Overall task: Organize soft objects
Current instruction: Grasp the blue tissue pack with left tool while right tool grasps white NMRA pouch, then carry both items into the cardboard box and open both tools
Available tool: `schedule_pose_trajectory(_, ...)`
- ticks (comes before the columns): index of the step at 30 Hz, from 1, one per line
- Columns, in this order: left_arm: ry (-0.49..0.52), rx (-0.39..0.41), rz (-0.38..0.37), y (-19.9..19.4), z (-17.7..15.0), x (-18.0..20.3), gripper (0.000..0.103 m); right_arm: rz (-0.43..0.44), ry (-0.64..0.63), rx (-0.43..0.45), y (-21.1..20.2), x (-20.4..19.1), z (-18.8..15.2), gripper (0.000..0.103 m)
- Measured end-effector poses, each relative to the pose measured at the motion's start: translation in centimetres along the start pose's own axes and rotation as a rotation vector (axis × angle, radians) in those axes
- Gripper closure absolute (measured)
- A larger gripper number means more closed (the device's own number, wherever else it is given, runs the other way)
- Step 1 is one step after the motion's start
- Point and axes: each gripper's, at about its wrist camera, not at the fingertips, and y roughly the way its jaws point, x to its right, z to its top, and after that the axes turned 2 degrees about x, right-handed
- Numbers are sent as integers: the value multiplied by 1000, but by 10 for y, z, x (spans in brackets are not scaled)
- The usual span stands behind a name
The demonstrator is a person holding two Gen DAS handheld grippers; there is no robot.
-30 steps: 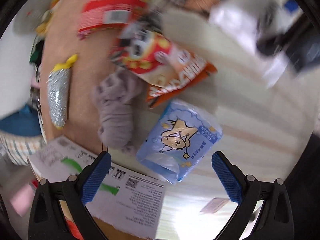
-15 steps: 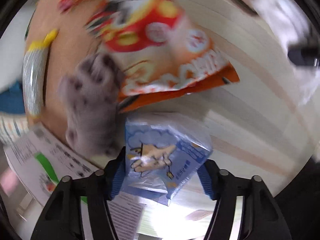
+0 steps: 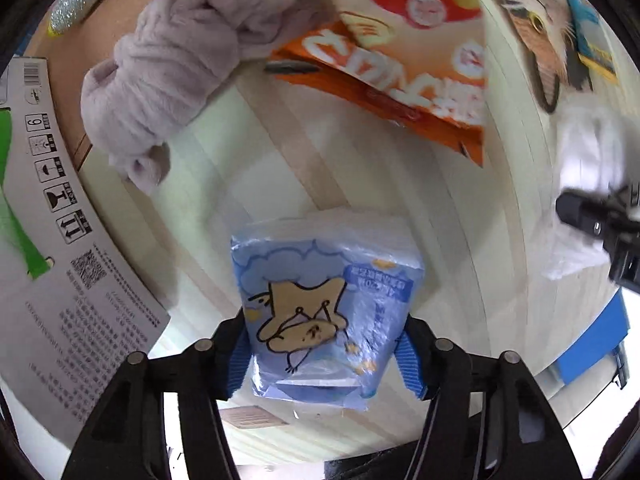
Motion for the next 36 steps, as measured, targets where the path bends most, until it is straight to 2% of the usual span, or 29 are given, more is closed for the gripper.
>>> schedule_pose_trajectory(1,-7,9,-8,-5,-15,-5,53,3,1,4,0,0,-1,27)
schedule_pose_trajectory(4,-35,68,-23,-12,-32,-16,54,47,17,20,-5,2,-7,31)
schedule_pose_trajectory(9,-134,173,-133,-39,-70,-48,54,106,-15,94,-30,-9,-26,32)
schedule_pose_trajectory(10,-156,193,-152,-45,-67,-69,54,116,-33,113,-37,-14,-32,32)
schedule_pose_trajectory(14,-288,314,-224,-83,-93,-130,53,135,-129,197,-80,-49,-51,32)
schedule_pose_trajectory(17,-400,371,-276,-123,-108,-192,53,163,-203,263,-111,-88,-54,32)
schedule_pose_trajectory(19,-450,387,-300,-144,-119,-220,53,184,-257,305,-137,-124,-52,32)
schedule_pose_trajectory(24,-575,374,-298,-169,-137,-339,53,230,-360,344,-192,-224,-40,32)
schedule_pose_trajectory(25,-585,365,-296,-177,-129,-324,53,228,-368,340,-193,-246,-37,32)
schedule_pose_trajectory(28,-626,319,-302,-151,-120,-377,53,214,-394,320,-190,-314,-23,32)
schedule_pose_trajectory(30,-637,284,-307,-158,-108,-380,53,182,-411,303,-176,-360,-6,32)
schedule_pose_trajectory(32,-647,245,-326,-135,-91,-393,53,156,-416,282,-184,-401,0,32)
schedule_pose_trajectory(36,-624,181,-344,-103,-75,-421,53,84,-430,236,-153,-450,21,32)
